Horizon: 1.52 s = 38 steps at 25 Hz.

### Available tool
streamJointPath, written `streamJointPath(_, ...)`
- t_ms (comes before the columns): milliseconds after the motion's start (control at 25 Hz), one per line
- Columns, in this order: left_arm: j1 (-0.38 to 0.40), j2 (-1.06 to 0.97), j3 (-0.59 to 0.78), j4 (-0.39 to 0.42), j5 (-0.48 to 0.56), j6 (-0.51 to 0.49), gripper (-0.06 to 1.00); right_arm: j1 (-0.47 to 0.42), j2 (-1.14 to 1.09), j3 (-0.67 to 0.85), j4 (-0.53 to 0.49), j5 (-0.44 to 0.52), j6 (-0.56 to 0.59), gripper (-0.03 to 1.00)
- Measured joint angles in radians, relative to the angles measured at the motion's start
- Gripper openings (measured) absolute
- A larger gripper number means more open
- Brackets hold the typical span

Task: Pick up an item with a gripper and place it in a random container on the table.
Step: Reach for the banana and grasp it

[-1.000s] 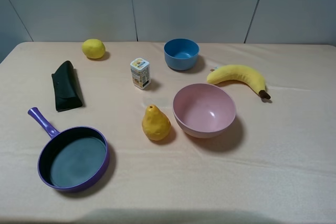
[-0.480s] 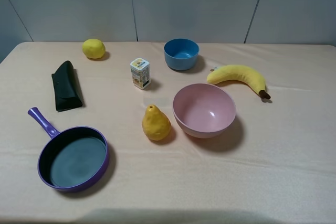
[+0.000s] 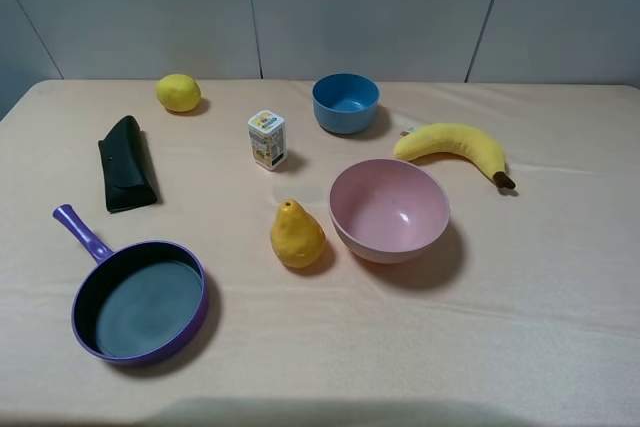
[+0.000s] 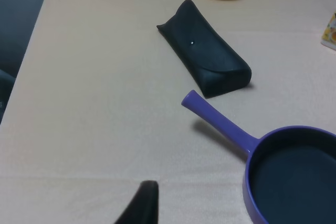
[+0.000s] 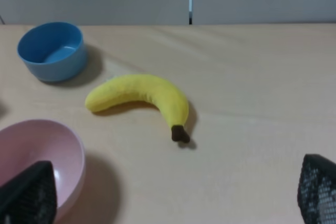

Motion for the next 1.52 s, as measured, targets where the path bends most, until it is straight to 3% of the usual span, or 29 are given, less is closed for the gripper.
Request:
streamJointPath(320,0.0,0.0,0.0,0.0,0.0,0.0,0.97,0.0,0.276,-0.139,0.028,-0.034,-0.166,0.69)
streamJointPath(960,0.0,0.0,0.0,0.0,0.0,0.0,0.97,0.0,0.824,-0.443,0.222,-0.022,-0.616,0.69)
streamJointPath(1240,0.0,0.0,0.0,0.0,0.0,0.0,0.97,0.0,1.028,-0.555,0.296,0.029,-0.758,0.69)
streamJointPath(1520,0.0,0.0,0.0,0.0,0.0,0.0,0.97,0.0,1.193,-0.655,0.3,0.04,-0.827,0.69)
